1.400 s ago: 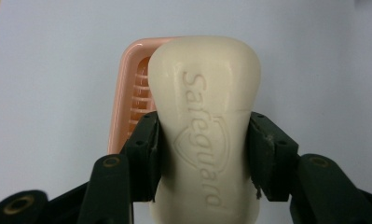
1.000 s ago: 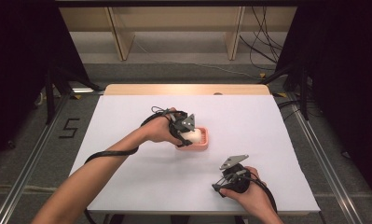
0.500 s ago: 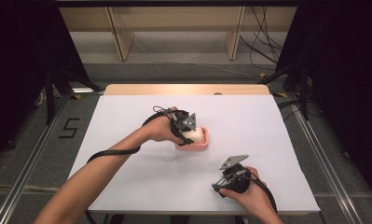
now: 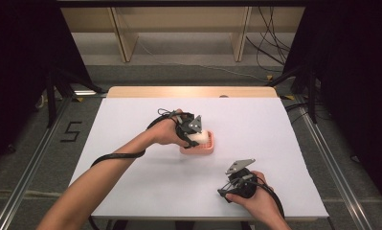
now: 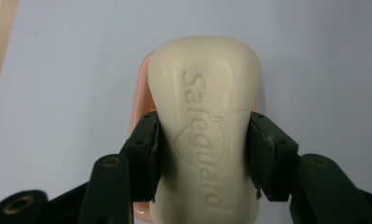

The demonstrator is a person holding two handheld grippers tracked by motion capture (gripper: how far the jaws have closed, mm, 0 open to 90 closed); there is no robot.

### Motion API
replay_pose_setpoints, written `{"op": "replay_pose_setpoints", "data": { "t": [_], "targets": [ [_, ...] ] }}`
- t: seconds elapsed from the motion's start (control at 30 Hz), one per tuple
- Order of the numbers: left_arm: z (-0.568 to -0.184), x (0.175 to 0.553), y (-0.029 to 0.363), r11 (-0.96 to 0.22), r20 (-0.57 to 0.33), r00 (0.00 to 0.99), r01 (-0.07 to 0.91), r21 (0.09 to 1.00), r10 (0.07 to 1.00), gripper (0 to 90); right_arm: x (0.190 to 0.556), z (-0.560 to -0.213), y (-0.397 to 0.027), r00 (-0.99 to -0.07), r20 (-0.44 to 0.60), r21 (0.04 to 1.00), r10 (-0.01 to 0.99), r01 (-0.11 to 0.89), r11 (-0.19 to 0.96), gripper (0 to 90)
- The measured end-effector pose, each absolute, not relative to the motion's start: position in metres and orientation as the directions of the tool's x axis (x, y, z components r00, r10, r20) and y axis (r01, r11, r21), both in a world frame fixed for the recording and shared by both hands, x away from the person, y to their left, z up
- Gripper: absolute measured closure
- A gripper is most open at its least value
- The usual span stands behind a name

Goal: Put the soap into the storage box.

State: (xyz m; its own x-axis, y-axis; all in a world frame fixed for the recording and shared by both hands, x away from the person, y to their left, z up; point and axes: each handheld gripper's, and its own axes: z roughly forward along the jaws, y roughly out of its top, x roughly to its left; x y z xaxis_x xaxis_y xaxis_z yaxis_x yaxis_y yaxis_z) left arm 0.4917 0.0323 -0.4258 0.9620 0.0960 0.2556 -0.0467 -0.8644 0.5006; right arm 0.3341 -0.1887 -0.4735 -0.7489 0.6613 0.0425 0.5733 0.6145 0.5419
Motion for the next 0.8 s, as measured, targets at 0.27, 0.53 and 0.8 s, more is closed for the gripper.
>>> {"op": "replay_pose_setpoints", "data": {
  "t": [0.27, 0.53, 0.8],
  "targets": [
    [-0.4276, 0.4949, 0.0324, -0.868, 0.265, 0.959, -0.043, 0.495, 0.104, 49.2, 0.3345, -0.4749, -0.1874, -0.746, 0.038, 0.540, 0.665, 0.575, 0.615, 35.5],
    [-0.4301, 0.4949, 0.0305, -0.869, 0.269, 0.957, -0.040, 0.494, 0.108, 49.2, 0.3341, -0.4747, -0.1874, -0.745, 0.037, 0.538, 0.666, 0.576, 0.615, 35.5],
    [-0.4335, 0.4967, 0.0293, -0.872, 0.269, 0.957, -0.037, 0.488, 0.110, 49.2, 0.3340, -0.4749, -0.1872, -0.745, 0.036, 0.539, 0.666, 0.576, 0.615, 35.5]
  ]
}}
